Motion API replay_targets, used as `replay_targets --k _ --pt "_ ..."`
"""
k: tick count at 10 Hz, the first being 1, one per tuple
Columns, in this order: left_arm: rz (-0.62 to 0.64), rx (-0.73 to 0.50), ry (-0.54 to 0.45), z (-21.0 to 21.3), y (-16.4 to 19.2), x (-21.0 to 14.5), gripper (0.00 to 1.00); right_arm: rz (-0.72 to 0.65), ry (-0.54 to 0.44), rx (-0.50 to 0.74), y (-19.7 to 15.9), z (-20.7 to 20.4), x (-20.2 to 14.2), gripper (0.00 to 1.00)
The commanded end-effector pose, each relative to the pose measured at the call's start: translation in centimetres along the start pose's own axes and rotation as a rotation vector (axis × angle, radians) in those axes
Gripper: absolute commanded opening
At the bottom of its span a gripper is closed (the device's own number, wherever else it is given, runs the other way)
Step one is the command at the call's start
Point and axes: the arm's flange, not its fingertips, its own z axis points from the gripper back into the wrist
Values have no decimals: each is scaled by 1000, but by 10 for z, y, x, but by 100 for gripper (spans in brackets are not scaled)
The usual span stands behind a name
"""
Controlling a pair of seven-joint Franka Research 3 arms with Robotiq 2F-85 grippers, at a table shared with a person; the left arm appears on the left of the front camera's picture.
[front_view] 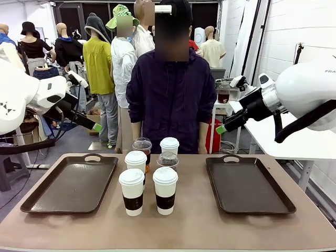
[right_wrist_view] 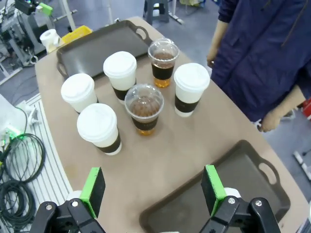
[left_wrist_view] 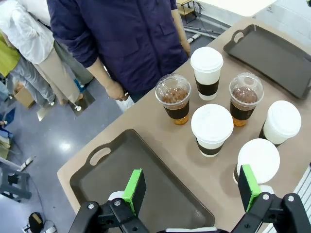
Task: Distribute the coffee onto the tray.
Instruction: Pick up one iced Americano and place it on the right Handle tray.
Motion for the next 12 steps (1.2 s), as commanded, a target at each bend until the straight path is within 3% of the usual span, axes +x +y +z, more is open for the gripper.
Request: replay_targets --k 1,3,4,11,12 --pt "5 -34 -39 -10 2 -17 100 9 -1 44 -12 -8 2 100" --pt "26 27 -43 -15 4 -15 100 -12 21 -38 -11 -13 2 100" --pt "24 -9 -7 -4 7 -3 100 -5 3 20 -4 -5 1 100" --pt "24 -9 -7 -4 7 -3 100 -20 14 -2 -2 -4 3 100" --pt "24 -9 -7 -4 7 -3 100 3 16 27 -19 -4 7 100"
